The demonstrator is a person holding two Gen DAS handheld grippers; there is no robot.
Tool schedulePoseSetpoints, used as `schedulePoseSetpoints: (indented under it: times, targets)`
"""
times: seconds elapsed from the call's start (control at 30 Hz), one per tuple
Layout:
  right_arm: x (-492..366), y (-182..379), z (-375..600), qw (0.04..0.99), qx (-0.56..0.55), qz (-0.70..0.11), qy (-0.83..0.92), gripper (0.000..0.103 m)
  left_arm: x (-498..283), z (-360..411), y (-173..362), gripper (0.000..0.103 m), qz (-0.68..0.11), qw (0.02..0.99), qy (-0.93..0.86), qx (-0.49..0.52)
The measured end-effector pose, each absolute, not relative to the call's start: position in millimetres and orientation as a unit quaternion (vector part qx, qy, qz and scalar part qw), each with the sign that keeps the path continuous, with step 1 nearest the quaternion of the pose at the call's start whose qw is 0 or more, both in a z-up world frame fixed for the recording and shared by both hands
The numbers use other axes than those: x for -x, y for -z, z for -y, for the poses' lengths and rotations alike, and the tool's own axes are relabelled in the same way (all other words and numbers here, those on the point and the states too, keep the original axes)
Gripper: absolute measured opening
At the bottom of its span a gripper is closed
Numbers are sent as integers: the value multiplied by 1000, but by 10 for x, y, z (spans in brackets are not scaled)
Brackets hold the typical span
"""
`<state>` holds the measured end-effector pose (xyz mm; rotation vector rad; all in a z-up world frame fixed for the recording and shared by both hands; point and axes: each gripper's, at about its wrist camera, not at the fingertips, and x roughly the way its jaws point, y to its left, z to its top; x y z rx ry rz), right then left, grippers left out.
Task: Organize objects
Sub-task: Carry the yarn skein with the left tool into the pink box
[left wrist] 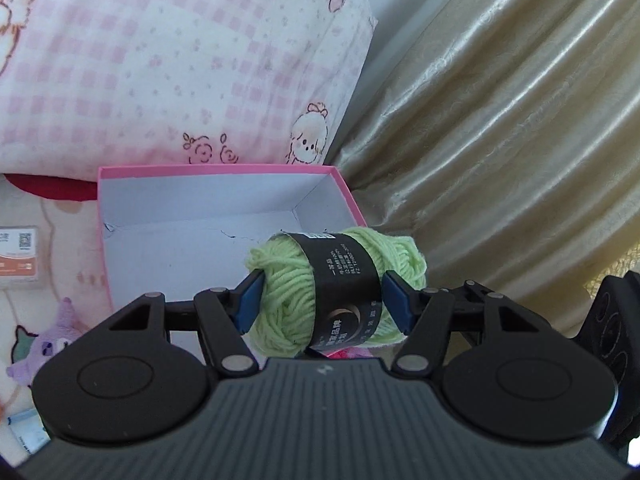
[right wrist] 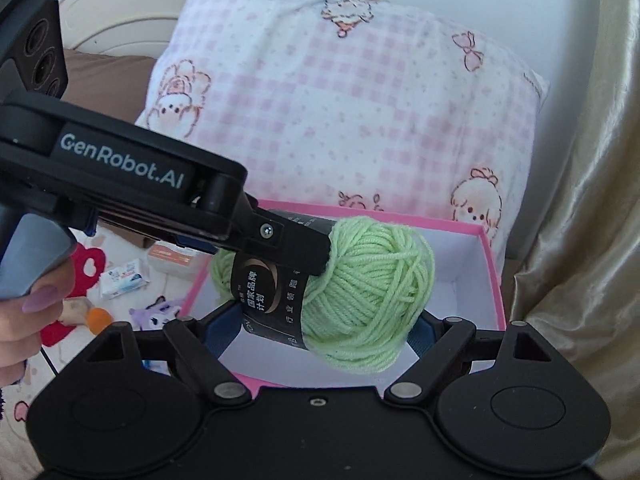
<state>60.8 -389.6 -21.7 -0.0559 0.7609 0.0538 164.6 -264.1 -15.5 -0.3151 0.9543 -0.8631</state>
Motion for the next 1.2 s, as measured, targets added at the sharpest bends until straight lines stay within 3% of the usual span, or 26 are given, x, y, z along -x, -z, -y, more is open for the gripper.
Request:
schedulePoseSetpoints:
  times: [0.57,0.77,1.2]
  targets:
    - [-1431,1065,4341,836,17,-548,27,88,-2195,3324,1319,61,-574,717,342,199]
    - [-1433,1210,4289,827,69,-557,29,91,-2237,3382,1441,62,-592,710,330,194]
    - [-1167,1051,4381,849,30,-526,48,95,-2230,3487,1457,60,-591,709,341,178]
